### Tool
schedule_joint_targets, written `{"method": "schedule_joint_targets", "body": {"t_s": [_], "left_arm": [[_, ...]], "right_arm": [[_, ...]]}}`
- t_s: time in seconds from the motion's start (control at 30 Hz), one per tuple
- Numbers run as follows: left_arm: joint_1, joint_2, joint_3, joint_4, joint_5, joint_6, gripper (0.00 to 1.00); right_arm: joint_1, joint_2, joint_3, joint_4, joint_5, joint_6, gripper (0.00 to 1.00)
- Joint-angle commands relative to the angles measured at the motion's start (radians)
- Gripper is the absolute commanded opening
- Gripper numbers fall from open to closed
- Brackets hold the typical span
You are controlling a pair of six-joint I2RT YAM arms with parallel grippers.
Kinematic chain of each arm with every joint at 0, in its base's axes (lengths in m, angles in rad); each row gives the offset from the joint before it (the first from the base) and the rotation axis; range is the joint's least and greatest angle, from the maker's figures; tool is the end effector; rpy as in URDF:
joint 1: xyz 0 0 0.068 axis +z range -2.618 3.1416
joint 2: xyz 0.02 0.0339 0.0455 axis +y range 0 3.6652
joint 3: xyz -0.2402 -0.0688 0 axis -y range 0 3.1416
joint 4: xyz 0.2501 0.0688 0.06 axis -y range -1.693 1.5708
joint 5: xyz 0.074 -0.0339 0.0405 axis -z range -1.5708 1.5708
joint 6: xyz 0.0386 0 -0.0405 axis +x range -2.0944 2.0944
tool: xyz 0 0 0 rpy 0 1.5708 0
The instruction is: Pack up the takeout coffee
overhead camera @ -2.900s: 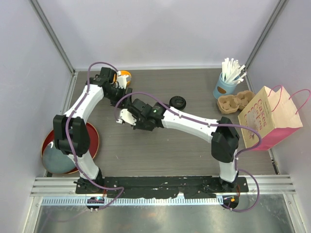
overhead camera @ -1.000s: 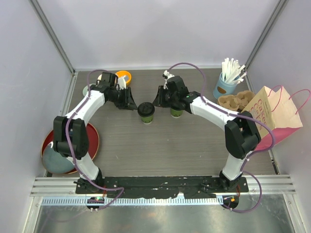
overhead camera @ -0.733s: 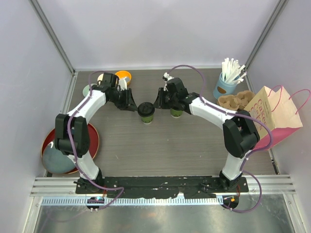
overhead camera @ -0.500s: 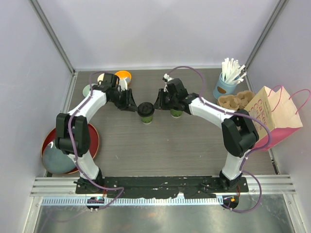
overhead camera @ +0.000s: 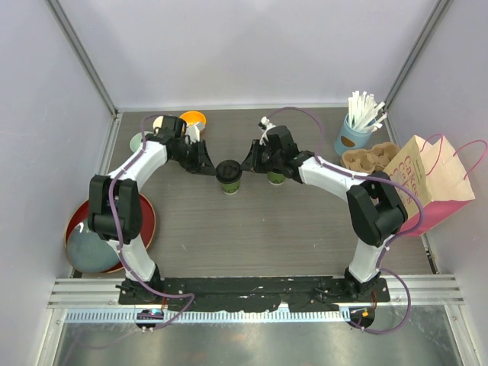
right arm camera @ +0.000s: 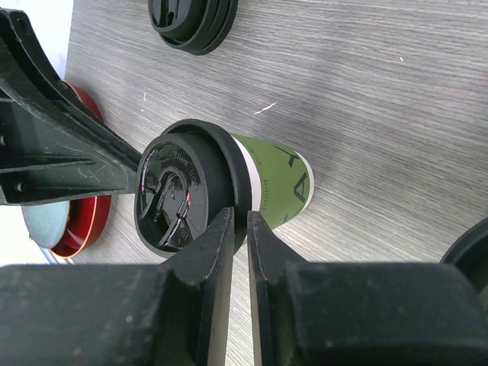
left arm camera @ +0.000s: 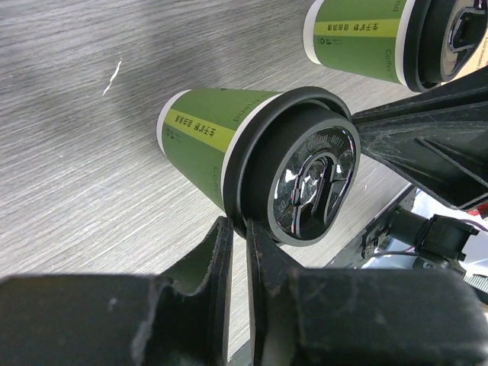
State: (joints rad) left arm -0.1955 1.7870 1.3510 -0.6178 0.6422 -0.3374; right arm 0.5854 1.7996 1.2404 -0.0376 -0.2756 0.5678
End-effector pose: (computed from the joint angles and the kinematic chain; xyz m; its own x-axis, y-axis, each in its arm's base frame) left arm 0.3638 -0.0956 0.2057 -0.9523 -0.0816 -0.2940 0.1385 0.7429 -0.6549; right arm 0.3361 0.2354 0.2032 -0.7817 0.1026 -0.6151 -0.3545 0.7383 0.5738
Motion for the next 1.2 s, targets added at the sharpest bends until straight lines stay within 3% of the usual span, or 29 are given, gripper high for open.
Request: {"method": "schedule_joint_targets", "body": {"t_s": [0.0,0.4,0.97,1.17], "left_arm": [[-0.019,0.063,-0.049,0.024,-0.016,0.003,0.13],[-0.019,0.12,-0.098,0.018,-0.05,0.023,0.02],[0.001,0.252,-0.128,-0.016,-0.114,0.067,0.0],[-0.007,0.17,-0.043,-0.016,-0.09,0.066,0.0]], "right_arm": [[0.019,0.027,-0.071,-0.007,-0.027,0.017,0.15],[0.019,0.043,-0.24,0.071,-0.025,0.049,0.01],[0.065,0.023,-0.292,0.07,0.018,0.06,0.01],[0.091,0.001,-0.268,0.054,0.013,0.046,0.01]]}}
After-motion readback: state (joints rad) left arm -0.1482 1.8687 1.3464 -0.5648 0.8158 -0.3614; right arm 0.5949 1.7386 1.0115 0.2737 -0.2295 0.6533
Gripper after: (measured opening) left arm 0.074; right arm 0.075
